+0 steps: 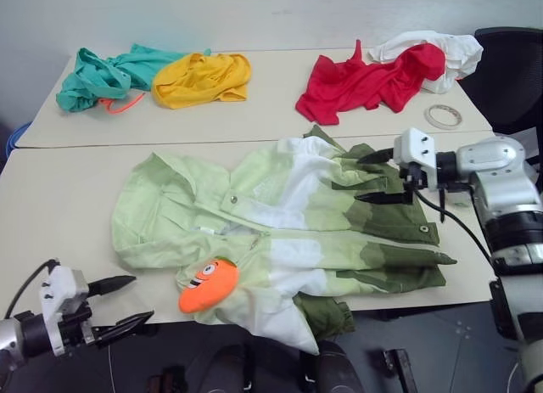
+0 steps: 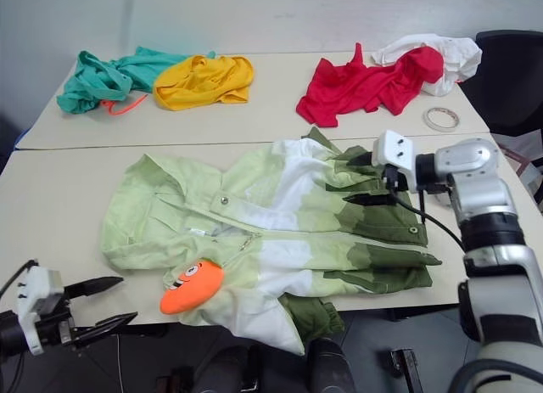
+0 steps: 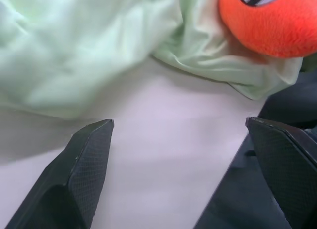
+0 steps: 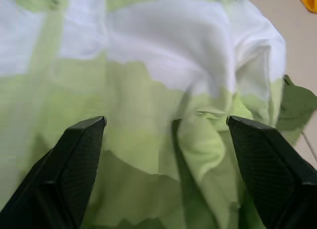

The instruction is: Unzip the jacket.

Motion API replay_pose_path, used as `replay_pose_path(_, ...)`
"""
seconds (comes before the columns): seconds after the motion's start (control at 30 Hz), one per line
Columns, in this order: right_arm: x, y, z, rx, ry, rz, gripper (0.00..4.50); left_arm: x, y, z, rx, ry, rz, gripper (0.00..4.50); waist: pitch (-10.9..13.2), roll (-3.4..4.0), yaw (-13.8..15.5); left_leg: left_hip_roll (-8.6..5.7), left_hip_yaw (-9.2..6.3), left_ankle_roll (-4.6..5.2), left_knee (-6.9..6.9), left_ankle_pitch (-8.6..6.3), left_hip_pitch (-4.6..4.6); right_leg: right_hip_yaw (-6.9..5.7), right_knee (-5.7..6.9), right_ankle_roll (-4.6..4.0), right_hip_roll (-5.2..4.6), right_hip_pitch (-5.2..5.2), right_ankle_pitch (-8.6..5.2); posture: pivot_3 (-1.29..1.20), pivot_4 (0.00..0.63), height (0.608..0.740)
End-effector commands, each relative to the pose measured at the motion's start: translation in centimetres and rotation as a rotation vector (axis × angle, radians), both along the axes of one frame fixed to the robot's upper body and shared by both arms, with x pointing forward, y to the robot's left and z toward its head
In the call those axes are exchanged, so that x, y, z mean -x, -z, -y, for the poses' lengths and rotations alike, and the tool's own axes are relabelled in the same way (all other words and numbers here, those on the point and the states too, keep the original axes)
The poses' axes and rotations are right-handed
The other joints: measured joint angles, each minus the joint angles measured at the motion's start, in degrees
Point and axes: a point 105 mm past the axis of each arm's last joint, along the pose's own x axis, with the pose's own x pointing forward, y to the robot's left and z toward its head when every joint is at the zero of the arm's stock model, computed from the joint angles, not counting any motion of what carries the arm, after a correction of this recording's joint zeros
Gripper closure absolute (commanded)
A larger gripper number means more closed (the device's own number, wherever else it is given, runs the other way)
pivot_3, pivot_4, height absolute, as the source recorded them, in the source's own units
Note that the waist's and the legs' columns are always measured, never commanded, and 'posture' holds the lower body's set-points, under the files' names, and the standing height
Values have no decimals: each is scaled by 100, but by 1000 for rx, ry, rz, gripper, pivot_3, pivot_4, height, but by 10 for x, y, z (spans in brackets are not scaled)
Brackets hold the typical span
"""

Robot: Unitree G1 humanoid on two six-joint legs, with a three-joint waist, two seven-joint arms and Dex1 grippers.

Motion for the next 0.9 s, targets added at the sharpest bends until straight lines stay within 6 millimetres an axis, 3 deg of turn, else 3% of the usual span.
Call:
replay_pose_path(0.03,32,-7,-47,-65,-217,-29,459,-9,-22,9,-17,87,55,0,0,0,0,1,-1,-2,0,-1,0,1,1,0,0,0,0,0,150,740)
replay_pose_path(0.2,74,22,-125,-84,-484,-77,459,-32,-28,39,-62,242,83,0,0,0,-11,4,6,-12,-5,-7,1,-5,12,-1,-5,-13,0,0,150,740)
replay_pose_path(0.5,85,55,-211,-78,-596,-27,459,-54,-28,48,-98,337,75,0,-5,-8,-14,-10,16,-5,3,-5,1,-36,33,-2,17,-20,-1,0,150,740)
replay_pose_path(0.6,90,68,-220,-59,-623,-52,941,-56,-27,47,-98,339,71,0,-5,-9,-11,-12,16,-4,2,-5,0,-37,34,-2,19,-22,-1,0,150,740)
replay_pose_path(0.77,93,67,-224,-112,-621,-73,2654,-55,-25,54,-70,359,66,0,-6,-11,-9,-12,11,-3,5,-5,-1,-33,34,-2,18,-18,-1,0,150,740)
replay_pose_path(0.9,86,52,-200,-198,-562,-127,3987,-56,-29,75,-32,438,80,0,-6,-11,11,-11,10,-4,5,-4,0,-31,35,-2,18,-18,-1,0,150,740)
